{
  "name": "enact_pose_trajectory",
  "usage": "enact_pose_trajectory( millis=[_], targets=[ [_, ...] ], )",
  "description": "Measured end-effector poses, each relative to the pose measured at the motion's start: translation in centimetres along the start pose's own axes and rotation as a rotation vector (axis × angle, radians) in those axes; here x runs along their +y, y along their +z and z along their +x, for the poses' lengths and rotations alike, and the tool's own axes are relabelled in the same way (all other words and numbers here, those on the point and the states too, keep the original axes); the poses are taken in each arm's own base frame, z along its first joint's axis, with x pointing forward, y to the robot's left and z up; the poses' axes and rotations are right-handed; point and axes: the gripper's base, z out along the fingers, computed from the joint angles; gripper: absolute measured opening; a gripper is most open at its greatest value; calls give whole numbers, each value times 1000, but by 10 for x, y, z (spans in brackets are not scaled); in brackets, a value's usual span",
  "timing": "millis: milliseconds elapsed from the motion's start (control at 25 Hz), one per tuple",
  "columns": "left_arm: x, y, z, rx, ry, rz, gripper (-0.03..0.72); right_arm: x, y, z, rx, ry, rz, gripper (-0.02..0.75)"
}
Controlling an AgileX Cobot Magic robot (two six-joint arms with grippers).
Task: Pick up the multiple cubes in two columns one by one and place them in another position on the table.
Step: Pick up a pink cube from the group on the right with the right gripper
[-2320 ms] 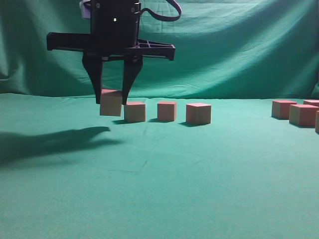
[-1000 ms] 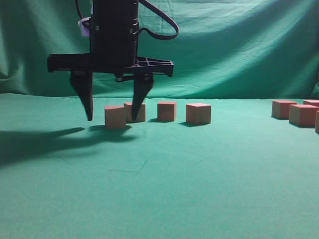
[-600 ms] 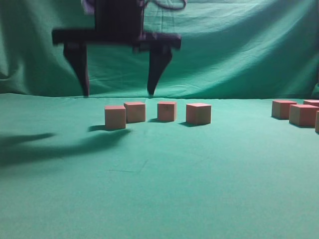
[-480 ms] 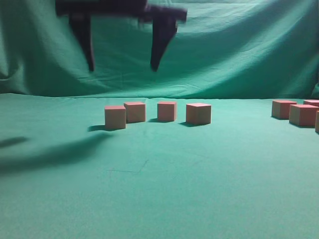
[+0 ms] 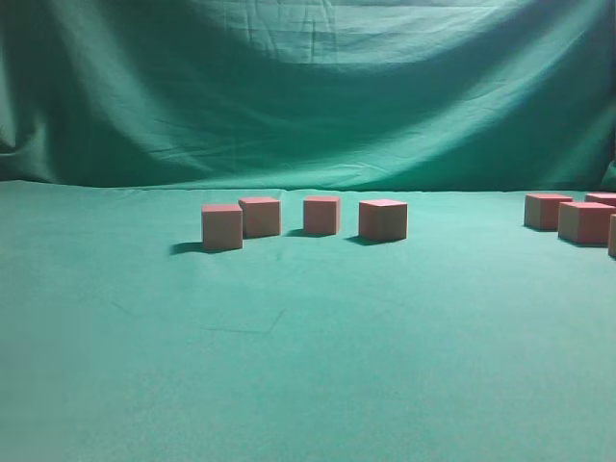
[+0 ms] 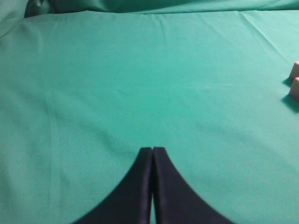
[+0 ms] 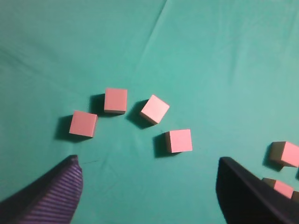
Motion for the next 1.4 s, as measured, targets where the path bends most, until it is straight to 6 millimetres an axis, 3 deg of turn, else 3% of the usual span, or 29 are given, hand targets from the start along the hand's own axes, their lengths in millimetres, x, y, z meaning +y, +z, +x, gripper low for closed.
enact_pose_trajectory(
  millis=[240,400,600,920,1160,1400],
  targets=[
    [0,0,0,0,0,0,0,-30,-48,5,-100,3,9,582],
    [0,0,0,0,0,0,0,-71,-56,26,-72,67,65,582],
    [0,0,0,0,0,0,0,-114,-35,70,77,179,135,582],
    [0,0,0,0,0,0,0,-135,30,140,298,281,134,582],
    [0,0,0,0,0,0,0,-151,60,162,248,424,73,582],
    [0,0,0,0,0,0,0,-159,82,166,263,443,73,582]
  ],
)
